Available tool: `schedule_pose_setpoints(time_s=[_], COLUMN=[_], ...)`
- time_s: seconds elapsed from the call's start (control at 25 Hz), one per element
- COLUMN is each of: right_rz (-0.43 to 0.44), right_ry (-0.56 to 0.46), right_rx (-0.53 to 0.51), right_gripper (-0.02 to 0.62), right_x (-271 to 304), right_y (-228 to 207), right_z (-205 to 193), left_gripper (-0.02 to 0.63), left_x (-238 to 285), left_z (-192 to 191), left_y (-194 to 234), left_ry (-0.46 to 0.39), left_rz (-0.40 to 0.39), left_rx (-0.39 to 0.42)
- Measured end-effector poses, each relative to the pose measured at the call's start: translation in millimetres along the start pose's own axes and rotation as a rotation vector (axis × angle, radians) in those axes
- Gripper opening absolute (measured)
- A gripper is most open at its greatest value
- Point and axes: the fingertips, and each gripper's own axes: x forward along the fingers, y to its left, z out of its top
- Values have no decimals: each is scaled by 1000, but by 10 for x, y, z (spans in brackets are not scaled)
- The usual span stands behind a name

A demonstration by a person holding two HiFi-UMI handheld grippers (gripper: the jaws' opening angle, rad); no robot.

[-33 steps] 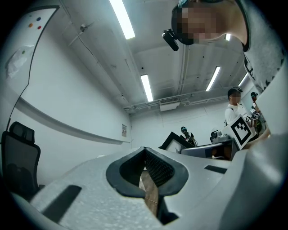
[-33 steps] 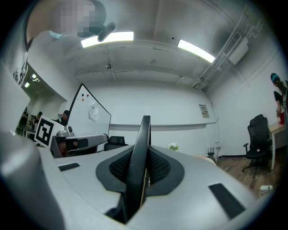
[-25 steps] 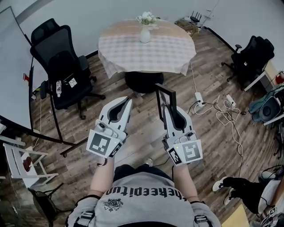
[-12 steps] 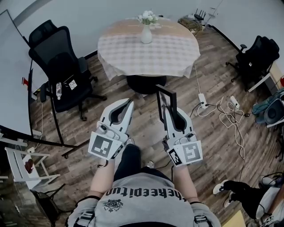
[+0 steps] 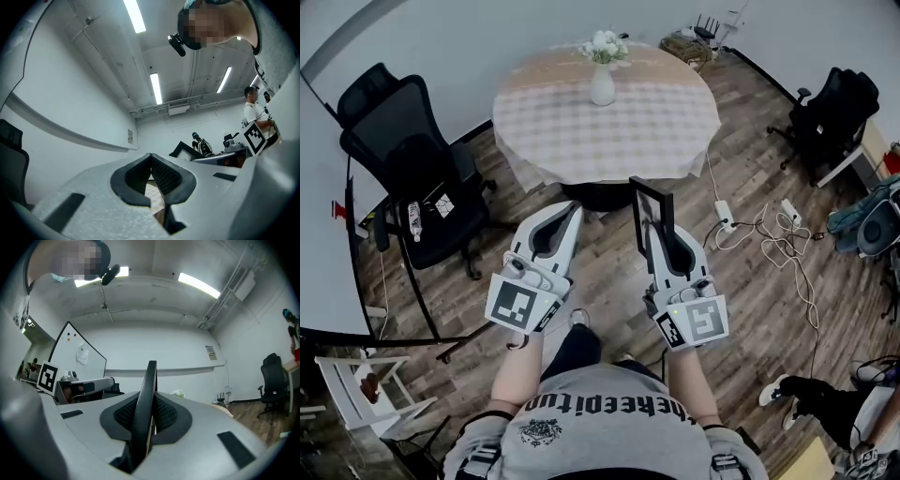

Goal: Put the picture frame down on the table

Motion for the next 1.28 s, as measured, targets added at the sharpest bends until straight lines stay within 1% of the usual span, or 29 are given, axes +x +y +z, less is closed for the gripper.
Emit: schedule_pose_setpoints(time_s=[0.28, 0.44, 0.68, 0.92, 1.08, 1.28], right_rz=[-49, -91, -135, -154, -165, -165], right_ry=[-3, -4, -1, 4, 11, 18], right_rx=[-17, -24, -31, -37, -39, -33], right_gripper=[46, 46, 46, 46, 46, 46], right_x=[565, 801, 1100, 1295, 1388, 1515], right_y=[-1, -39, -61, -44, -77, -174], right_z=[-78, -120, -167, -203, -227, -265], left_gripper=[17, 17, 17, 17, 17, 17], left_x=[251, 388, 514, 580, 631, 721], left_z=[-144, -218, -320, -398, -447, -510], left_y=[541, 775, 1077, 1275, 1388, 1499], left_ry=[-10, -17, -21, -18, -19, -17], left_rz=[-52, -89, -123, -135, -131, -117], left_rx=[-12, -24, -40, -40, -61, -67])
